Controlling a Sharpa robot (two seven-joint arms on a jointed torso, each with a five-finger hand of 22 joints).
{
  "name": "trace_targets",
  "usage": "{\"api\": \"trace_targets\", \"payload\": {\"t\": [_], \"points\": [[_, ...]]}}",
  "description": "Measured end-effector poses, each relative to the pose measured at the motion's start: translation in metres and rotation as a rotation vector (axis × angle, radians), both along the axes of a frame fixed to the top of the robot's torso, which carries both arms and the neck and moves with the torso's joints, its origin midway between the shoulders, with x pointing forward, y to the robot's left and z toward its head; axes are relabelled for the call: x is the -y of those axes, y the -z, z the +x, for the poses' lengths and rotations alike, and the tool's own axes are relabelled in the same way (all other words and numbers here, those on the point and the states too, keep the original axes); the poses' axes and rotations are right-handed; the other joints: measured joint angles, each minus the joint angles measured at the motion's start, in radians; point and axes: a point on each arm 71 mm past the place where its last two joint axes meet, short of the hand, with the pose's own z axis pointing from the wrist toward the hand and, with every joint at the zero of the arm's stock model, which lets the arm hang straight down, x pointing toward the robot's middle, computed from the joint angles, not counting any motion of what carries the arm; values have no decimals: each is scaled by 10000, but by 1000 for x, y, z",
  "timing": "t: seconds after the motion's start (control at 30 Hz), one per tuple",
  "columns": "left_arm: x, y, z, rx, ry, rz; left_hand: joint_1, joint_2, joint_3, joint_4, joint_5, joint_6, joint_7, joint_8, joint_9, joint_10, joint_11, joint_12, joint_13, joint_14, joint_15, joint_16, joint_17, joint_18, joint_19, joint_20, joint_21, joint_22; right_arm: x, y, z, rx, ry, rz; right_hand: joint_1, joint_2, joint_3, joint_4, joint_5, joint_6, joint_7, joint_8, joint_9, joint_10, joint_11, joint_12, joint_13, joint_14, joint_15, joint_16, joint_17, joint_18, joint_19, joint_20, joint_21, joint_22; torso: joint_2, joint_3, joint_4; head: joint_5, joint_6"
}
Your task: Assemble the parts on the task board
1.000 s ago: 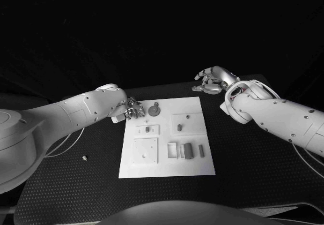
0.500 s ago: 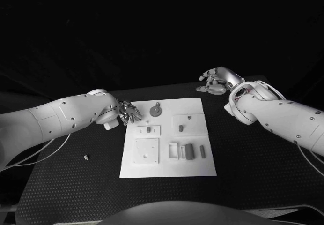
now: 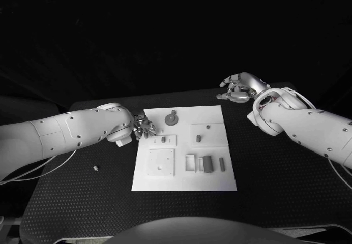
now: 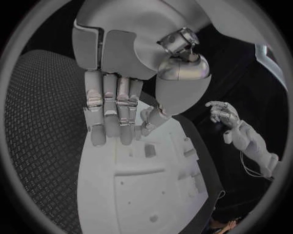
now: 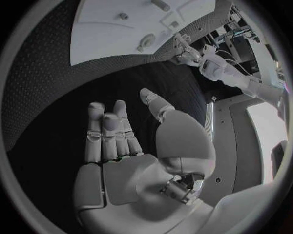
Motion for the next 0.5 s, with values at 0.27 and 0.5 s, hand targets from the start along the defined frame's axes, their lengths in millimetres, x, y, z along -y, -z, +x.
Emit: {"api": "trace_targets", "payload": {"t": [0.27,0.5], "points": [[2,6,-6,82,208,619,0,0,1,-1,0,30,-23,-2,-8,3,-1,0,-10,1,0,4,-11,-2,1,1,39,8,0,0,0,-13,-6,-5,0,0,0,0,0,-2,-1,0,-9,0,0,0,1,0,0,0,0,1,-15,15,0,0,-1,5,-5,35,-39],[5,10,-10,66,331,822,0,0,1,-2,-1,73,4,-23,-8,39,-37,0,-17,55,-18,5,-11,-4,48,-14,39,6,1,0,0,-21,11,-17,0,0,0,0,0,-3,18,0,-8,0,0,25,-8,0,0,0,-7,0,-16,16,0,0,0,23,-19,71,-81]]}}
